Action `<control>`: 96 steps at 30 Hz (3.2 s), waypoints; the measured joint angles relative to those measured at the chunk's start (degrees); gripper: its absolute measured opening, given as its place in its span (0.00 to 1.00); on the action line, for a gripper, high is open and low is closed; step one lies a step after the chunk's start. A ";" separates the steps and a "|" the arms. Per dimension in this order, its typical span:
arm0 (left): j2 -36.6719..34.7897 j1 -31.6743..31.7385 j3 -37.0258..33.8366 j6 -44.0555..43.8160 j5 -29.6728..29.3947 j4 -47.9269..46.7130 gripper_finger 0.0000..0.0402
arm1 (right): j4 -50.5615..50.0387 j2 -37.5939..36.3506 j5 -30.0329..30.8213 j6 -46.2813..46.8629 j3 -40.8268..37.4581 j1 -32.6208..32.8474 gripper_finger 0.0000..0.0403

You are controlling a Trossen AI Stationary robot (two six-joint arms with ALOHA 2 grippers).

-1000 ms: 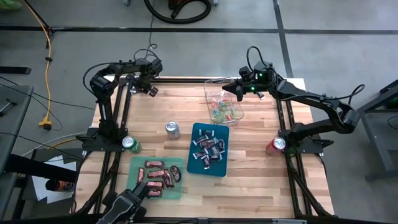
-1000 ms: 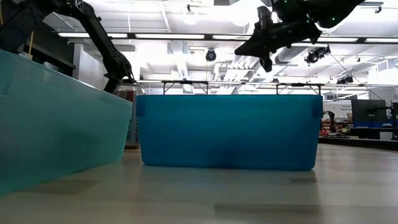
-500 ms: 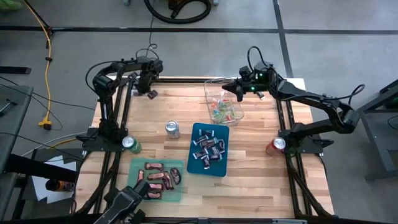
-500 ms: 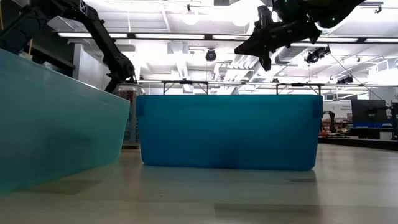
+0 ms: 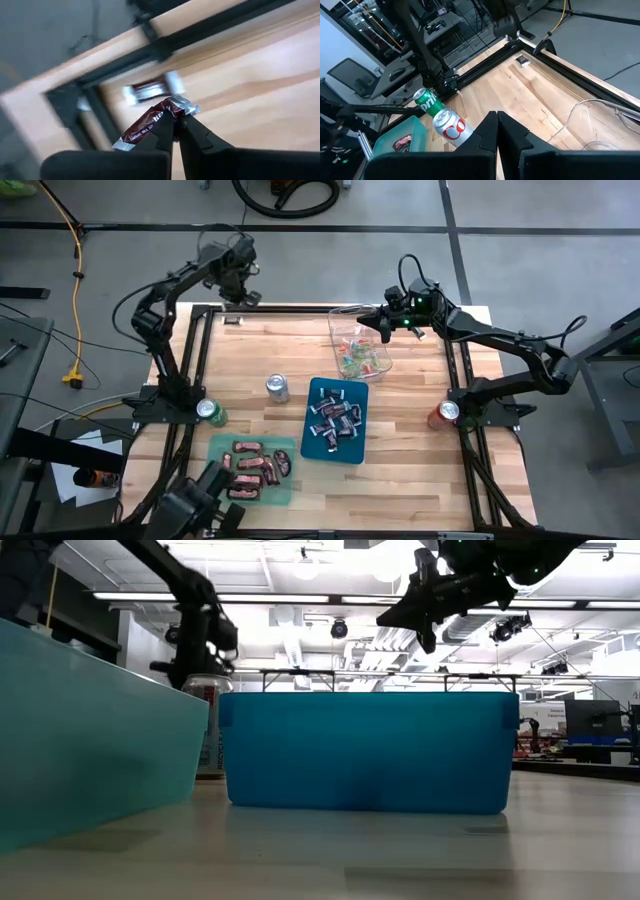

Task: Sort candy
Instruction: Put the brown-white chocolate into the blue bin

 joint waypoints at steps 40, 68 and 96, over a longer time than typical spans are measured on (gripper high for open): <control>-49.80 -49.02 -59.26 -21.55 25.42 100.14 0.00 | 23.51 -1.26 3.71 13.64 0.00 20.38 0.00; 3.11 -67.66 -17.07 38.69 9.12 66.49 0.00 | 3.30 -19.30 6.65 2.15 0.00 18.75 0.00; 6.00 -70.15 -10.75 28.56 -0.78 47.68 0.41 | 2.54 -19.30 6.92 1.26 0.00 18.75 0.00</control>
